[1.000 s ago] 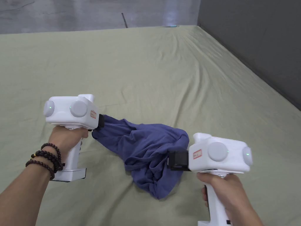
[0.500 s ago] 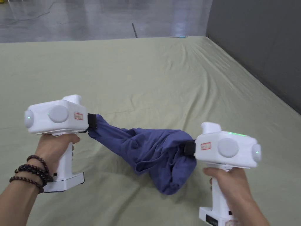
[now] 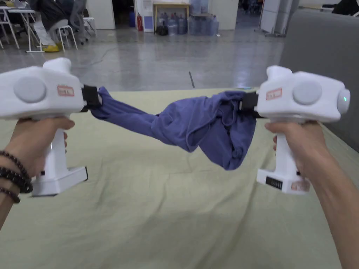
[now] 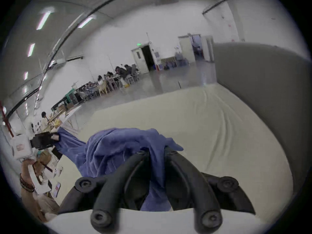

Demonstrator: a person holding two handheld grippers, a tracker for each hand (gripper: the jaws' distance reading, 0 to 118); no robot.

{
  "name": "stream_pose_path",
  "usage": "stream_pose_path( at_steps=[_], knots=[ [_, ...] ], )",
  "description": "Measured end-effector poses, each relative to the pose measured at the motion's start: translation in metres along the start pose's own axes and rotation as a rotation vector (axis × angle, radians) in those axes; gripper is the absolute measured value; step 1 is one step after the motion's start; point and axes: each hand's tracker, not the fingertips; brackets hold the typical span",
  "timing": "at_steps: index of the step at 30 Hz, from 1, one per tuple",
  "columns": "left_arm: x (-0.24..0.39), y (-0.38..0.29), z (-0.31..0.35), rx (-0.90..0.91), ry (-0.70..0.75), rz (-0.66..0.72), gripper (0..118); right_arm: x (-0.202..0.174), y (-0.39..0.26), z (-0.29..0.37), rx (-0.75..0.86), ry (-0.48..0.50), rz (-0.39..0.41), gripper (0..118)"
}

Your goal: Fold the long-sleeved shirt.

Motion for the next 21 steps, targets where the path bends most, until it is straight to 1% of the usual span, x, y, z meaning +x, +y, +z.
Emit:
stream_pose_path(
  at_steps=[2,5,9,12,14,16,19,21],
  knots=[
    [0.003,0.029,-0.009,0.006,0.022,-0.012,6,-0.017,0.038,-0.013,0.013,-0.009,0.025,18],
    [0.002,0.054,-0.025,-0.006,0.068,-0.017,6,-0.025,0.077,-0.037,-0.008,0.014,-0.010,18],
    [-0.006,0.045,-0.051,-0.043,0.101,-0.031,6,-0.020,0.078,-0.074,-0.056,-0.005,-0.043,18],
    [-0.018,0.007,-0.079,-0.109,0.104,-0.007,6,-0.009,0.042,-0.112,-0.128,-0.045,-0.031,18],
    [-0.027,-0.028,-0.104,-0.187,0.111,-0.002,6,0.001,0.005,-0.142,-0.206,-0.061,-0.025,18],
    [-0.036,-0.067,-0.127,-0.253,0.140,0.007,6,0.011,-0.039,-0.171,-0.303,-0.086,-0.035,18],
    [-0.048,-0.128,-0.156,-0.351,0.140,0.027,6,0.030,-0.106,-0.214,-0.419,-0.103,-0.073,18],
    [-0.052,-0.167,-0.165,-0.415,0.134,0.044,6,0.038,-0.148,-0.231,-0.500,-0.115,-0.078,18]
  ],
)
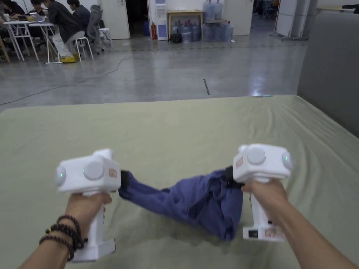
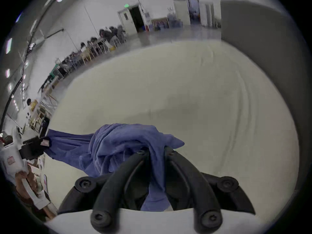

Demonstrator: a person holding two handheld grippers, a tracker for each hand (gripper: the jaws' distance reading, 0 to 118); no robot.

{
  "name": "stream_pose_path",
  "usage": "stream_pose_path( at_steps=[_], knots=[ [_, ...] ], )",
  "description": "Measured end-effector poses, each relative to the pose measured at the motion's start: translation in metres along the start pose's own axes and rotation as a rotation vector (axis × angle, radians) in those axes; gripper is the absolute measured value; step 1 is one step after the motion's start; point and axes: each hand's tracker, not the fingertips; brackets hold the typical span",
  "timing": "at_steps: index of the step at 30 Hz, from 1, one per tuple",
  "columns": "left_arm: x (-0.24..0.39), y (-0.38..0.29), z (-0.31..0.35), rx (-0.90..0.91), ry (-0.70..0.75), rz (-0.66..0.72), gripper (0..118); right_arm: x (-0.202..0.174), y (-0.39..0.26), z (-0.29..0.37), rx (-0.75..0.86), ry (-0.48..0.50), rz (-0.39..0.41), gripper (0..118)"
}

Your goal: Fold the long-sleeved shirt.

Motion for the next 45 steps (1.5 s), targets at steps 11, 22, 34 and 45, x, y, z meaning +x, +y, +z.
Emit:
stream_pose_path(
  at_steps=[11,22,34,45],
  knots=[
    [-0.031,-0.110,0.059,0.035,-0.019,0.054,6,0.026,-0.110,0.056,0.006,0.049,0.045,18],
    [-0.042,-0.246,0.101,0.003,-0.054,0.182,23,0.034,-0.216,0.091,0.051,0.048,0.086,36],
    [-0.019,-0.280,0.186,0.148,-0.004,0.122,0,0.047,-0.304,0.211,0.256,0.011,-0.011,2],
    [-0.022,-0.246,0.104,-0.033,0.091,-0.012,116,0.043,-0.310,0.197,0.207,0.041,-0.023,2]
  ],
)
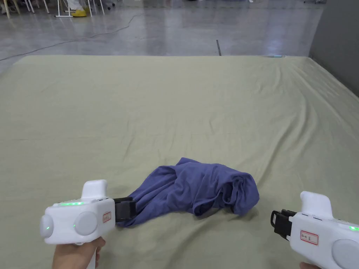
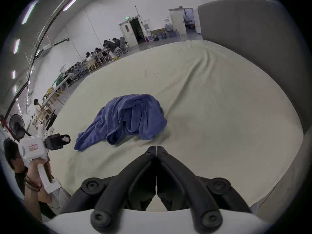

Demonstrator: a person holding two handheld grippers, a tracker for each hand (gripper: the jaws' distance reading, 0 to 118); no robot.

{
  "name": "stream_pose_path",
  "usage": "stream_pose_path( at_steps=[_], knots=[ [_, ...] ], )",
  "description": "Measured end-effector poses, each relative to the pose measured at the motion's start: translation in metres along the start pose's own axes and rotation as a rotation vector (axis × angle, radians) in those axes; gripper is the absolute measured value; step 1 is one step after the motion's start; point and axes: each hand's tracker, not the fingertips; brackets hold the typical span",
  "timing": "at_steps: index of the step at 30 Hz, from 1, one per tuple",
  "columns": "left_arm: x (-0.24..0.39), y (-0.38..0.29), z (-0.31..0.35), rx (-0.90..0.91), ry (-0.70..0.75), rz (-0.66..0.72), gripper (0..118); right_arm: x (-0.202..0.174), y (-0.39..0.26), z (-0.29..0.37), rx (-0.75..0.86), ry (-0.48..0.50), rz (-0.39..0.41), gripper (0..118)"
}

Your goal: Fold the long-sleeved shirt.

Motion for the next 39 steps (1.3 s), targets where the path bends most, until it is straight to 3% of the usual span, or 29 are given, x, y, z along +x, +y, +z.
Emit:
stream_pose_path(
  at_steps=[4,5,6,7,8,10,11,12,13,14,15,16,26,30,32,33,34,35,39],
  knots=[
    [0.004,0.003,-0.044,-0.081,0.042,-0.029,113,-0.004,0.000,-0.003,-0.012,-0.018,0.021,2],
    [0.004,0.003,-0.053,-0.101,0.036,-0.034,107,-0.004,0.002,-0.003,-0.017,-0.019,0.023,2],
    [0.008,-0.002,-0.055,-0.102,0.038,-0.033,92,-0.006,0.003,-0.004,-0.026,-0.015,0.027,2],
    [0.010,-0.004,-0.057,-0.085,0.045,-0.048,70,-0.009,0.003,-0.004,-0.030,-0.013,0.029,2],
    [0.010,-0.006,-0.051,-0.038,0.152,-0.106,52,-0.013,0.004,-0.004,-0.033,-0.009,0.038,2],
    [0.010,-0.006,-0.038,-0.011,0.065,-0.080,6,-0.019,0.009,-0.005,-0.028,0.008,0.075,2],
    [0.007,-0.006,-0.033,0.015,-0.029,-0.009,6,-0.024,0.011,-0.010,-0.025,-0.003,0.090,2],
    [0.007,-0.005,-0.028,0.008,-0.032,0.018,6,-0.028,0.014,-0.016,-0.023,-0.018,0.103,3],
    [0.009,-0.005,-0.024,0.009,0.000,-0.009,6,-0.030,0.016,-0.021,-0.020,-0.032,0.115,16],
    [0.012,-0.002,-0.018,0.034,0.007,-0.025,6,-0.035,0.019,-0.027,-0.022,-0.042,0.132,64],
    [0.012,0.001,-0.014,0.053,-0.001,-0.039,6,-0.038,0.020,-0.033,-0.028,-0.030,0.134,102],
    [0.012,0.003,-0.011,0.047,-0.016,-0.040,6,-0.041,0.020,-0.042,-0.045,-0.011,0.130,116],
    [0.012,0.013,-0.007,0.057,-0.046,-0.024,6,-0.105,0.019,-0.151,-0.138,0.104,0.055,106],
    [0.009,0.012,-0.012,0.043,-0.041,-0.031,6,-0.121,0.027,-0.194,-0.137,-0.040,0.095,73],
    [0.006,0.012,-0.015,0.037,-0.039,-0.019,6,-0.109,0.030,-0.183,-0.097,-0.047,0.083,21],
    [0.004,0.012,-0.016,0.037,-0.038,-0.012,6,-0.099,0.033,-0.177,-0.112,0.041,0.019,21],
    [0.003,0.012,-0.016,0.038,-0.040,-0.009,6,-0.090,0.037,-0.168,-0.150,0.066,-0.022,17],
    [0.002,0.014,-0.015,0.052,-0.041,-0.008,6,-0.083,0.039,-0.155,-0.113,0.086,-0.046,6],
    [0.001,0.032,0.003,0.145,-0.050,0.010,6,-0.061,0.066,-0.101,-0.014,0.119,-0.037,6]
  ],
)
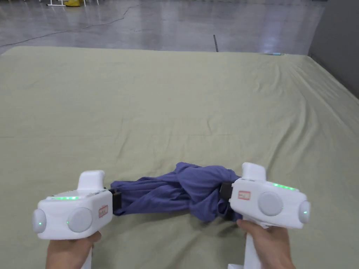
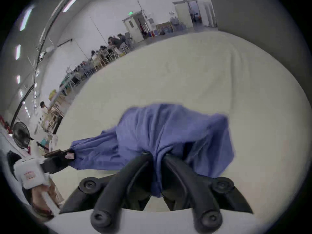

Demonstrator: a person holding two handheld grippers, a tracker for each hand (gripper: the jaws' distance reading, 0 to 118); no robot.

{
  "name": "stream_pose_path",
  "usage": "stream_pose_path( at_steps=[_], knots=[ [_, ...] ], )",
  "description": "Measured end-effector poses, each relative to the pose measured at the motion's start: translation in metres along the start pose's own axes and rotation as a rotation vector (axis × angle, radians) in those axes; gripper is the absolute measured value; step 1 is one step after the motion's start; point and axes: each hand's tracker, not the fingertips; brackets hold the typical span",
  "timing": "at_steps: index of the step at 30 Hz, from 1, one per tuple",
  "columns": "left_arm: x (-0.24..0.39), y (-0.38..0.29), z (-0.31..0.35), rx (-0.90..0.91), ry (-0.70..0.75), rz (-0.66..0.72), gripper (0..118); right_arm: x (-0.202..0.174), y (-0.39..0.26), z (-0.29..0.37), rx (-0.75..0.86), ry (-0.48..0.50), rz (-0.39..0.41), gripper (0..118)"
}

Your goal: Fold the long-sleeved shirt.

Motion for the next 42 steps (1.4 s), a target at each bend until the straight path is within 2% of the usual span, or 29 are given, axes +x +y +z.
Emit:
stream_pose_path(
  at_steps=[5,9,15,18,21,27,34,38,42],
  knots=[
    [0.002,0.048,0.020,0.095,-0.014,0.003,6,0.019,0.053,0.050,0.114,0.052,-0.054,6],
    [0.007,0.105,0.036,0.178,-0.023,0.004,6,0.019,0.109,0.072,0.179,0.073,-0.007,6],
    [0.022,0.215,0.067,0.349,0.013,-0.026,6,-0.005,0.207,0.101,0.300,0.142,0.031,6],
    [0.028,0.280,0.088,0.439,0.001,-0.005,6,-0.026,0.267,0.114,0.372,0.154,0.080,6],
    [0.038,0.347,0.103,0.498,-0.003,-0.020,6,-0.049,0.334,0.122,0.421,0.167,0.079,6],
    [0.048,0.449,0.102,0.537,0.086,-0.030,6,-0.082,0.444,0.126,0.495,0.037,0.128,6],
    [0.055,0.480,0.082,0.567,0.083,-0.047,6,-0.079,0.464,0.099,0.517,0.031,0.129,6],
    [0.053,0.451,0.036,0.485,0.095,-0.067,6,-0.058,0.437,0.047,0.418,0.006,0.135,6],
    [0.043,0.394,-0.028,0.354,0.101,-0.061,6,-0.022,0.385,-0.015,0.289,0.003,0.056,6]
  ],
)
